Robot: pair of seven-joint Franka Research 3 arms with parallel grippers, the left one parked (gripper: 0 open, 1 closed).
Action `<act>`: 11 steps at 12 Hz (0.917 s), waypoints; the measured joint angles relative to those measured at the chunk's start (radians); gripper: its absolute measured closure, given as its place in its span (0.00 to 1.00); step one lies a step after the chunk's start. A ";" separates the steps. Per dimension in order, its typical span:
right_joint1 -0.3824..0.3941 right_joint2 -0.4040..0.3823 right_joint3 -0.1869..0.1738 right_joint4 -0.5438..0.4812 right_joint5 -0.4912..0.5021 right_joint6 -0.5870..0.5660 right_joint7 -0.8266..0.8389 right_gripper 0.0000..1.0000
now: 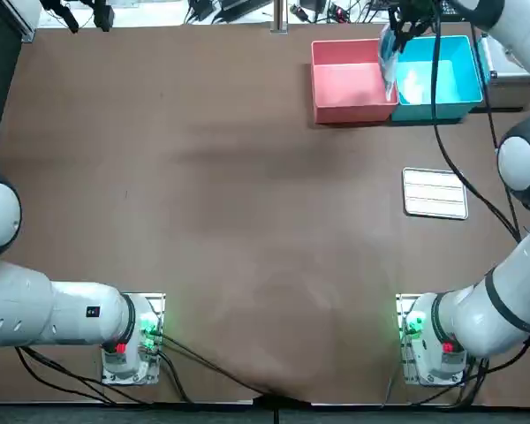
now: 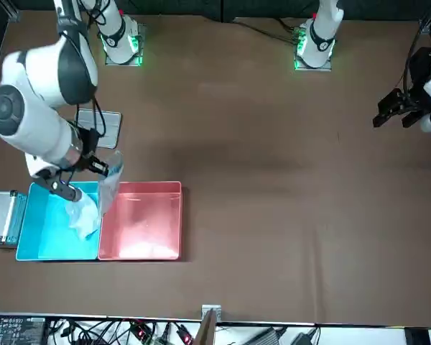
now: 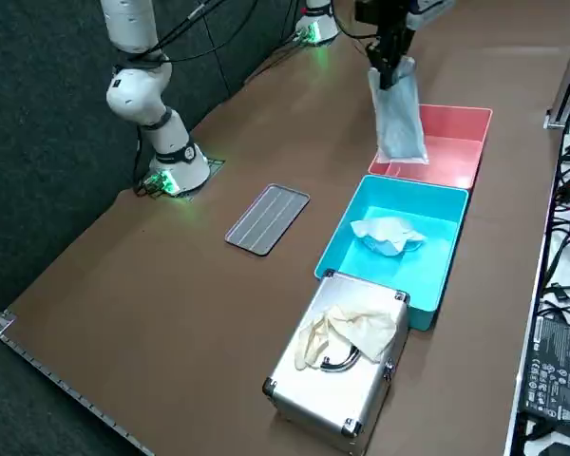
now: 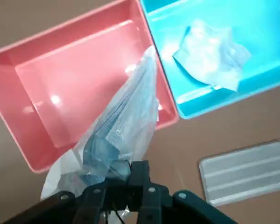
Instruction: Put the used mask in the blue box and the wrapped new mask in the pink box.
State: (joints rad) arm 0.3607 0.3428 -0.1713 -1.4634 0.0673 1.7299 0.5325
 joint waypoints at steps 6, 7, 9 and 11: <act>0.044 0.185 0.000 0.112 0.000 0.052 0.029 0.99; 0.045 0.212 0.000 0.128 0.000 0.056 0.031 0.99; 0.040 0.263 -0.007 0.171 0.000 0.057 0.031 0.97; 0.033 0.278 -0.008 0.190 0.007 0.057 0.031 0.93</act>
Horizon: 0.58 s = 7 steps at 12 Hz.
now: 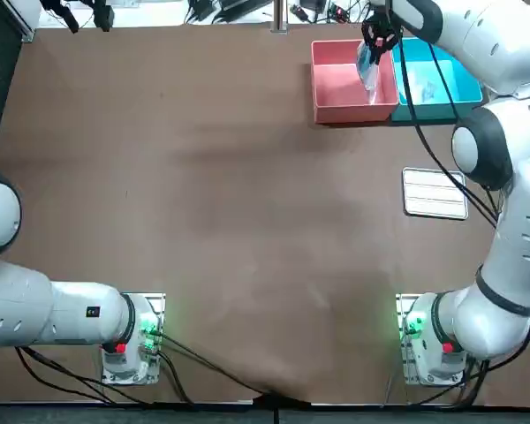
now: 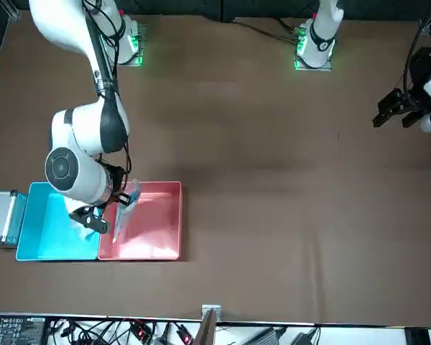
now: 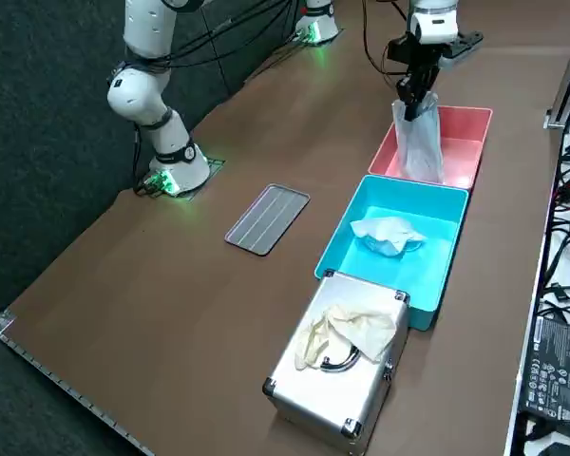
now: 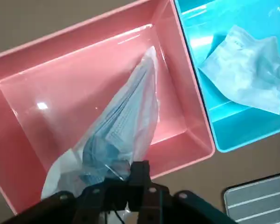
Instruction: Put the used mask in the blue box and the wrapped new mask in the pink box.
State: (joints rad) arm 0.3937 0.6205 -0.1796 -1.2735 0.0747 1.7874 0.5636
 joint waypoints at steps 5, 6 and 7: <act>-0.007 0.021 0.000 0.031 0.025 0.000 0.002 0.37; -0.005 0.023 0.000 0.033 0.026 0.000 0.006 0.25; -0.004 0.024 0.000 0.036 0.026 0.000 0.008 0.13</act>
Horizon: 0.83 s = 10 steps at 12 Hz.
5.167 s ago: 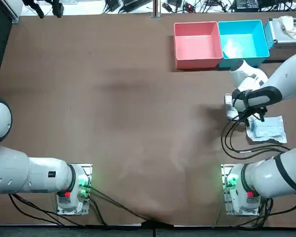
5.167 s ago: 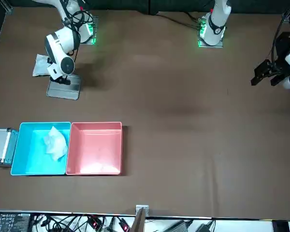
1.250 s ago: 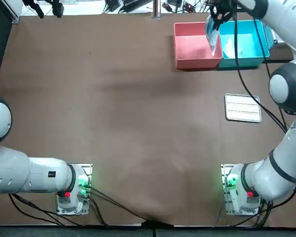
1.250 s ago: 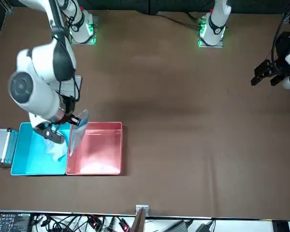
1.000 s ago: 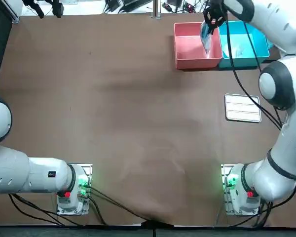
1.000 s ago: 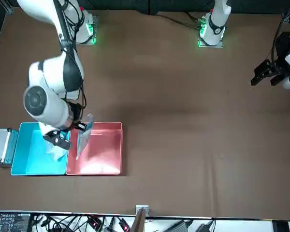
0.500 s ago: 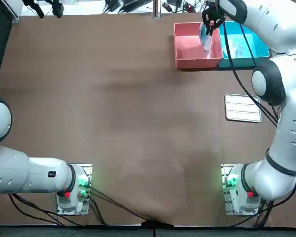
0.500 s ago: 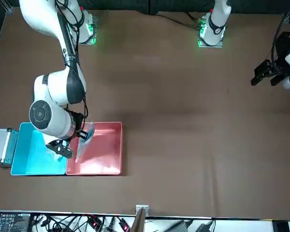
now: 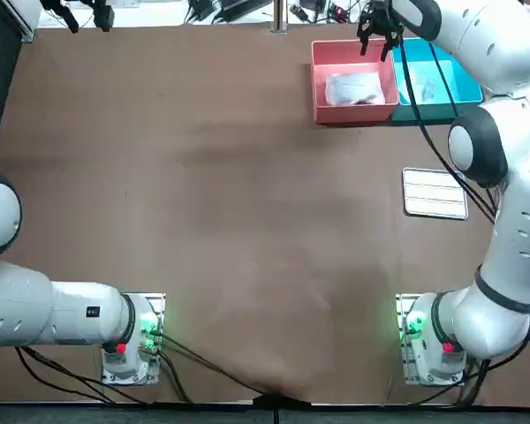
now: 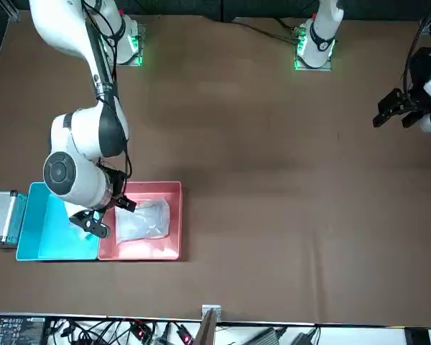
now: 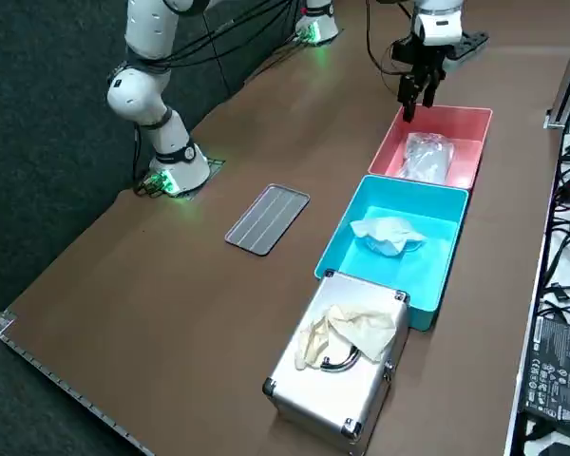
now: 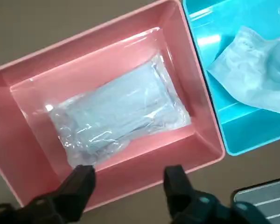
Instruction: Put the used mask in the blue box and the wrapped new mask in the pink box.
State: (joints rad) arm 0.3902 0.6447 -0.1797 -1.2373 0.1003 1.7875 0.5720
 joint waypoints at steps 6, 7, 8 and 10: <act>-0.008 -0.018 -0.004 0.050 0.000 -0.054 -0.023 0.04; -0.011 -0.035 -0.006 0.050 0.000 -0.076 -0.057 0.03; -0.018 -0.056 -0.008 0.049 0.000 -0.111 -0.097 0.03; -0.049 -0.110 -0.012 0.043 -0.001 -0.187 -0.209 0.02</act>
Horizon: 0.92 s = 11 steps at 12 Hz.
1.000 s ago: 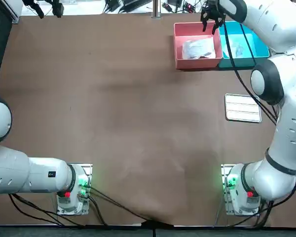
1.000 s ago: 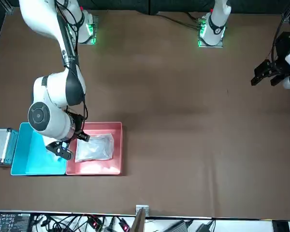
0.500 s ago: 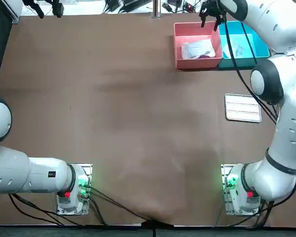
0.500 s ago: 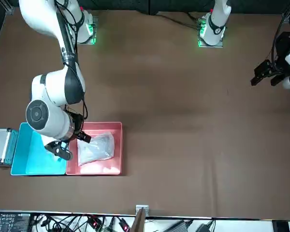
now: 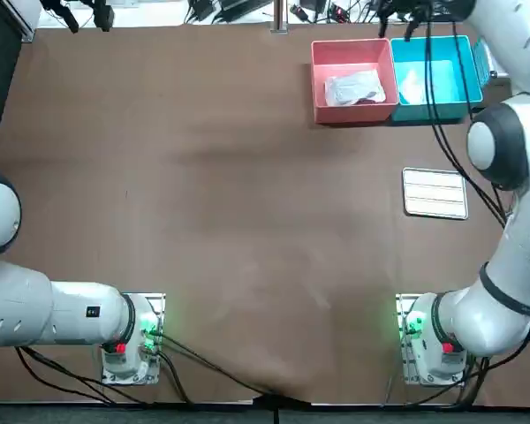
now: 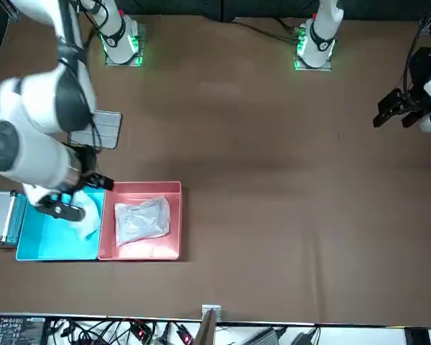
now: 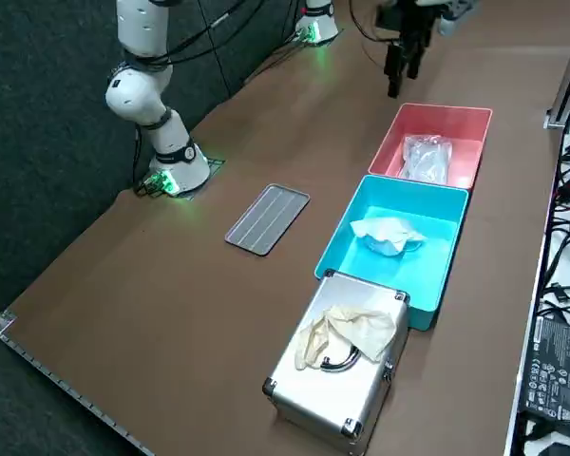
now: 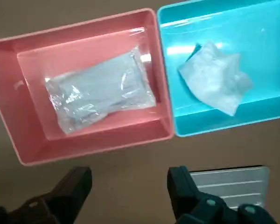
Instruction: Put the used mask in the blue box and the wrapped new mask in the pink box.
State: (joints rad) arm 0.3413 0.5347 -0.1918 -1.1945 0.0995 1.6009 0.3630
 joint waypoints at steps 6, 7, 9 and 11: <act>-0.130 -0.247 -0.005 -0.147 -0.001 -0.084 -0.257 0.00; -0.140 -0.284 -0.006 -0.178 -0.003 -0.086 -0.258 0.00; -0.164 -0.359 -0.006 -0.245 -0.004 -0.086 -0.269 0.00; -0.199 -0.423 -0.005 -0.300 -0.011 -0.085 -0.292 0.00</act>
State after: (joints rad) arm 0.1420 0.1118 -0.1964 -1.4949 0.0884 1.5157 0.0706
